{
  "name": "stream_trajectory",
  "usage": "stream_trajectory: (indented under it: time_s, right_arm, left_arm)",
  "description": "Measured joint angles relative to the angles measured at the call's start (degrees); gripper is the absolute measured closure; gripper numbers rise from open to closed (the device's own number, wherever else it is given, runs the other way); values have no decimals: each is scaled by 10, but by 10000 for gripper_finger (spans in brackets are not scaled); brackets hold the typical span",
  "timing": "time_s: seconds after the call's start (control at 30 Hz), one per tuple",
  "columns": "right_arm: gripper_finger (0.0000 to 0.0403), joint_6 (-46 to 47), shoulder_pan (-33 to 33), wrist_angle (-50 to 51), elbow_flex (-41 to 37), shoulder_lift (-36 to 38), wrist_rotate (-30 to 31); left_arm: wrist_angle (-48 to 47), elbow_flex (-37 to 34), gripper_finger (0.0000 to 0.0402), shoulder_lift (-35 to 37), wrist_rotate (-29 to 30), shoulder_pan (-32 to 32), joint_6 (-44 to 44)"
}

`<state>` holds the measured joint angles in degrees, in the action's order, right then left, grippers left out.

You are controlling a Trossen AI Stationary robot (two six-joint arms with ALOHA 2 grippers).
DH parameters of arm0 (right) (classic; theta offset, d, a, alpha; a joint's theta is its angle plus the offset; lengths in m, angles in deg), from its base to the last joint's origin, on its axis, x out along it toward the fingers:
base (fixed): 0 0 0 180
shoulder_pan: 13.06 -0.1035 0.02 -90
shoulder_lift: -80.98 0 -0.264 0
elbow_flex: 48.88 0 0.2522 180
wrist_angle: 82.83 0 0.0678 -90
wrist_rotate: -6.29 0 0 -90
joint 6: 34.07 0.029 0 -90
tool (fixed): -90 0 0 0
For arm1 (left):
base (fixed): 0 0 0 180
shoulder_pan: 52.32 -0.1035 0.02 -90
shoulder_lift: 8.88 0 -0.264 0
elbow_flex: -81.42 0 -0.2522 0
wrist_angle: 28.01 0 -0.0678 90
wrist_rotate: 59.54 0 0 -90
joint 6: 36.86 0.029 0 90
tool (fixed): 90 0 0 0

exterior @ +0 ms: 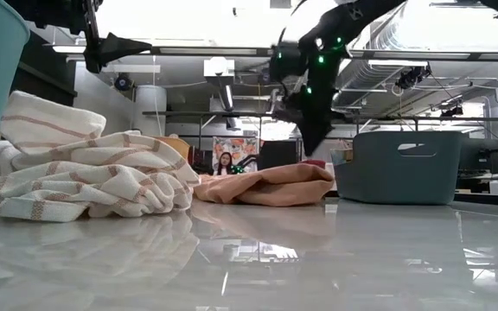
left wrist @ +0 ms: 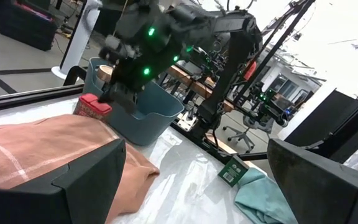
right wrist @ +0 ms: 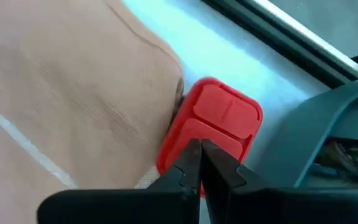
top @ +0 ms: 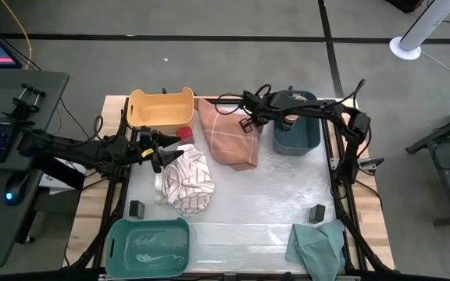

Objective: Sort spices by type
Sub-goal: Put the right red seasoning can into the yellow bin

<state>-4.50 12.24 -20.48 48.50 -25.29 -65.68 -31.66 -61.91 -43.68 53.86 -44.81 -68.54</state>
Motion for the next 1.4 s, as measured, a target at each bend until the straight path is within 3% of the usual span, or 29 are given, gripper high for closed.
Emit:
stream_trajectory:
  time_s: [0.13, 0.23, 0.33, 0.57, 0.73, 0.93, 1.27, 1.4]
  right_arm:
    - [400, -1, 7, -7, 26, 21, -9]
    - [372, 16, 24, 7, 30, 19, -24]
    - [310, 47, 46, -2, 23, 19, -66]
    - [122, 46, 63, -3, 18, 19, -73]
    - [46, 66, 61, -1, 18, 4, -43]
    - [34, 82, 62, -5, 18, -14, -48]
    - [34, 121, 58, 3, 18, -47, -79]
    - [39, 135, 58, 6, 18, -50, -80]
  left_arm:
    - [0, 0, 23, 0, 0, 0, 3]
    - [0, 0, 23, 0, 0, 0, 4]
    - [0, 0, 23, 0, 0, 0, 4]
    - [0, 0, 23, 0, 0, 0, 12]
    - [6, 0, 23, 0, -1, 0, 13]
    - [15, 0, 23, 8, -4, 0, 4]
    - [184, 0, 23, 14, -4, 0, 32]
    - [187, 16, 23, 14, -4, 0, 34]
